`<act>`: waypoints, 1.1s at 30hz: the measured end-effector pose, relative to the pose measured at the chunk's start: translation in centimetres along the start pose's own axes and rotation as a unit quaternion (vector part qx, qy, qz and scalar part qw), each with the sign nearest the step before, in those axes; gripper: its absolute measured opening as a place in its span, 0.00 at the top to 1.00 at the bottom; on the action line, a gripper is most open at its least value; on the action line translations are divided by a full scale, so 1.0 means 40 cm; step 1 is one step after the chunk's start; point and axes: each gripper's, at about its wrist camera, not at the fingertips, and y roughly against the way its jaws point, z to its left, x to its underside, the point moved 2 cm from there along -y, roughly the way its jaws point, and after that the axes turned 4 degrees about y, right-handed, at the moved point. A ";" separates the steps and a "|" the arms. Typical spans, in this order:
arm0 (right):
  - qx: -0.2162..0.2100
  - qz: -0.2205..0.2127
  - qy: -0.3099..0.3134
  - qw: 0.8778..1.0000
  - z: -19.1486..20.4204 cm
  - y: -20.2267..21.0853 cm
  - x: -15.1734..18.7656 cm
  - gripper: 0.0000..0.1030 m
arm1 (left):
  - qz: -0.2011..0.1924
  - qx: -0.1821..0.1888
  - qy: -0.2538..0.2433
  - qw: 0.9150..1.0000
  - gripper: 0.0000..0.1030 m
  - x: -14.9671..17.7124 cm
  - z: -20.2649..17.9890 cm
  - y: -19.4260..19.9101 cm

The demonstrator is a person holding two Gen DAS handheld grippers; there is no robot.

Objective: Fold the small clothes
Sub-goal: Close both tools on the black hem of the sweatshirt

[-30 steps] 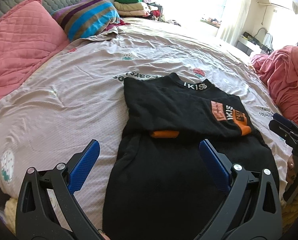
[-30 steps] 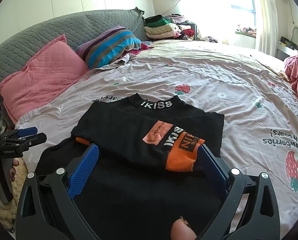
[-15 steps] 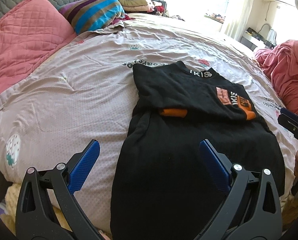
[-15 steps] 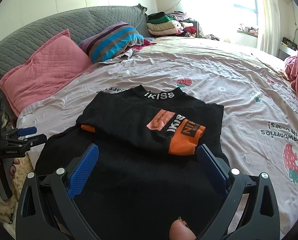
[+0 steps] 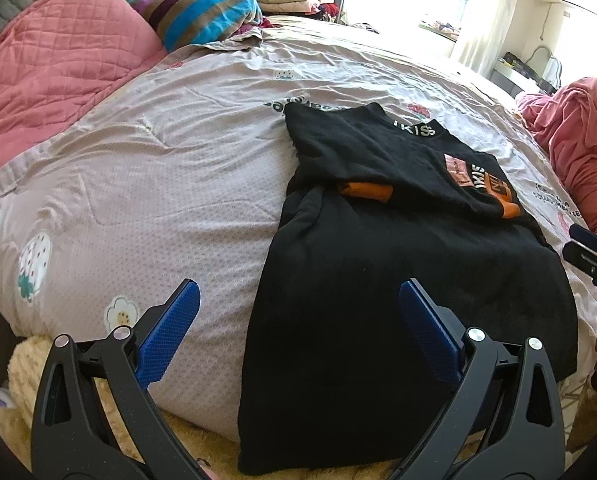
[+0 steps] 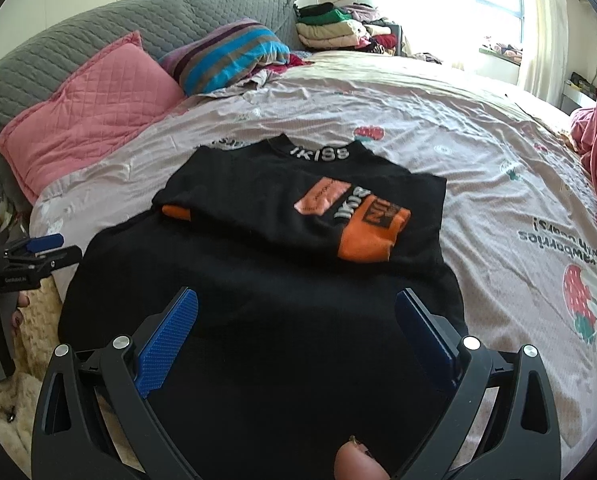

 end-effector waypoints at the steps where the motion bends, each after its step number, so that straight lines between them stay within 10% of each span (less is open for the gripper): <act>1: 0.000 0.003 0.000 1.000 0.000 0.000 0.005 0.05 | 0.001 0.000 0.001 1.000 0.09 0.005 0.003 0.002; 17: -0.002 0.017 0.007 1.000 0.004 0.024 0.031 0.05 | 0.037 0.011 0.009 0.999 0.11 0.114 0.070 0.026; 33: 0.004 0.038 0.027 0.999 0.005 0.047 0.046 0.05 | 0.088 0.071 0.038 0.993 0.64 0.202 0.087 0.004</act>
